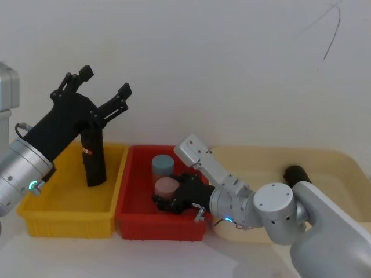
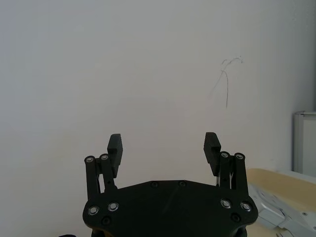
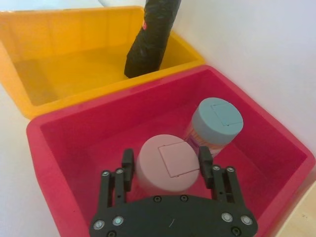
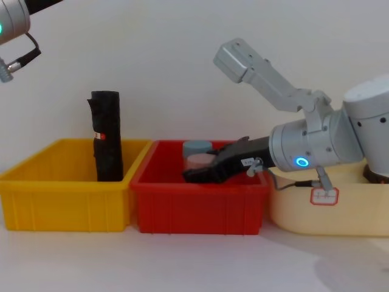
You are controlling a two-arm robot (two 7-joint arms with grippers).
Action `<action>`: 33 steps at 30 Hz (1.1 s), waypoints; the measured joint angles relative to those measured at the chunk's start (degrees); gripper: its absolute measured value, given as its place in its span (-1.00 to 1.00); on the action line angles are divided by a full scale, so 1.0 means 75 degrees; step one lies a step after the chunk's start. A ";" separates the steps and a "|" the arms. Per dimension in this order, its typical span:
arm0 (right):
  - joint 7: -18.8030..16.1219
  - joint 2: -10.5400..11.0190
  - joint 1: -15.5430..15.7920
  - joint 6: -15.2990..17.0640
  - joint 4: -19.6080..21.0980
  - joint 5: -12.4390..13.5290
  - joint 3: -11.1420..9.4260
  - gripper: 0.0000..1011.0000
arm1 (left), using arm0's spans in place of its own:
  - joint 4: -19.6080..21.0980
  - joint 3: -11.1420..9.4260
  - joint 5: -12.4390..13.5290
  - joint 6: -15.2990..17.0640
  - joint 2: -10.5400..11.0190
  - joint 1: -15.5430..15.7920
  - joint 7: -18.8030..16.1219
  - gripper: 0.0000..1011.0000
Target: Pick up the garbage bag with the one hand and transfer it to the other hand.
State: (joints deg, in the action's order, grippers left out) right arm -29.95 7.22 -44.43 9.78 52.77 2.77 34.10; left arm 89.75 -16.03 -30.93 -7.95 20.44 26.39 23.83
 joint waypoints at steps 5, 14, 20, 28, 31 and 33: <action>0.0026 -0.0041 -0.0050 0.0084 -0.0078 -0.0044 -0.0019 0.40 | 0.0000 0.0000 -0.0001 0.0001 0.0000 0.0001 0.0000 0.98; 0.0129 -0.0002 -0.0045 0.0221 0.0049 -0.0086 -0.0136 0.40 | 0.0000 0.0000 -0.0001 0.0001 0.0000 0.0001 0.0001 0.98; 0.0244 0.0133 0.0064 0.0275 0.0525 -0.0023 -0.0357 0.40 | 0.0000 0.0000 -0.0001 0.0001 0.0000 0.0001 0.0001 0.98; 0.0472 0.0492 0.0343 0.0283 0.1515 0.0223 -0.0838 0.40 | 0.0000 -0.0001 -0.0001 0.0002 0.0000 0.0001 0.0001 0.98; 0.0572 0.0658 0.0470 0.0287 0.1849 0.0316 -0.1026 0.40 | -0.0001 -0.0001 -0.0001 0.0002 0.0000 0.0001 0.0001 0.98; 0.0621 0.0756 0.0542 0.0299 0.2015 0.0354 -0.1134 0.40 | 0.0000 -0.0001 -0.0001 0.0002 -0.0001 0.0001 0.0001 0.98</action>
State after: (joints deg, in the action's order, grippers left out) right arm -25.29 12.89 -40.37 12.03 67.88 5.42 25.59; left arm 89.75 -16.03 -30.94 -7.94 20.44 26.39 23.84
